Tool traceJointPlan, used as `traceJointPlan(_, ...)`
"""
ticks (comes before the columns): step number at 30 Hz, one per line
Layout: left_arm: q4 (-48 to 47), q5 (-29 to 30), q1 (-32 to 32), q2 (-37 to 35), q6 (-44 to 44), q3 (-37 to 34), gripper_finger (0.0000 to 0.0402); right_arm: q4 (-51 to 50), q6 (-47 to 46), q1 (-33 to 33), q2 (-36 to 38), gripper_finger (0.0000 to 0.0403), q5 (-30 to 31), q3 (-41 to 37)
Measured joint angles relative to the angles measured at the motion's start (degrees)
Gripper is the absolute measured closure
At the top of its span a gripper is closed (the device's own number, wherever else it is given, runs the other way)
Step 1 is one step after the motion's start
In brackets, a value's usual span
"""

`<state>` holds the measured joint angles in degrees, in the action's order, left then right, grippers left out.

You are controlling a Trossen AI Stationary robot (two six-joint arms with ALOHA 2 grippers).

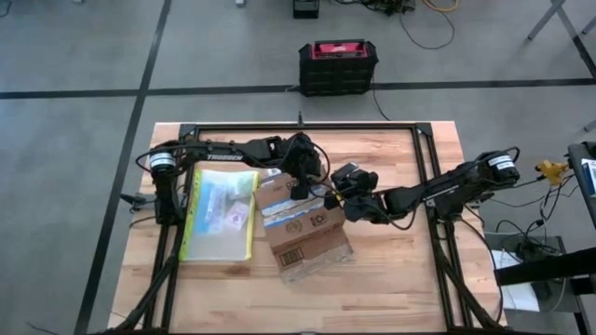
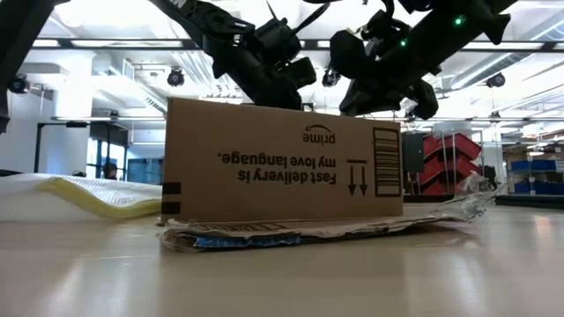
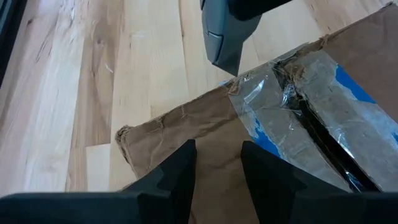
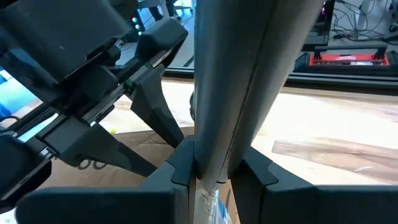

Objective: Unpack boxes
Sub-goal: Break down the box until it is fully flat

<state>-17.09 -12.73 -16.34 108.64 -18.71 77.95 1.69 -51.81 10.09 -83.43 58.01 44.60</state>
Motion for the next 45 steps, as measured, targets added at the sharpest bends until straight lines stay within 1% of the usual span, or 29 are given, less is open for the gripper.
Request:
traceJointPlan(5,-0.02,0.09,-0.07,0.0,0.36,0.0,0.0282,0.62,-0.26,-0.33,-1.12,0.0355,0.08,0.02)
traceJointPlan(20,-0.07,0.17,-0.77,0.04,1.69,-0.07,0.0278,0.64,-0.7,-0.22,-1.24,0.0355,0.54,0.02)
traceJointPlan(26,-0.06,0.17,-0.87,0.07,2.37,-0.07,0.0281,1.05,-0.65,-0.49,-1.51,0.0355,2.23,0.0)
traceJointPlan(31,-0.08,0.17,-0.92,0.07,3.11,-0.09,0.0275,5.18,2.52,-1.71,-1.94,0.0355,1.98,0.0)
traceJointPlan(41,-0.1,0.17,-0.92,0.09,3.2,-0.09,0.028,5.05,2.34,-2.25,-3.93,0.0355,1.52,0.0)
traceJointPlan(45,-0.32,0.2,-0.92,0.09,3.2,-0.09,0.0275,4.88,1.91,-2.24,-4.69,0.0355,0.71,0.03)
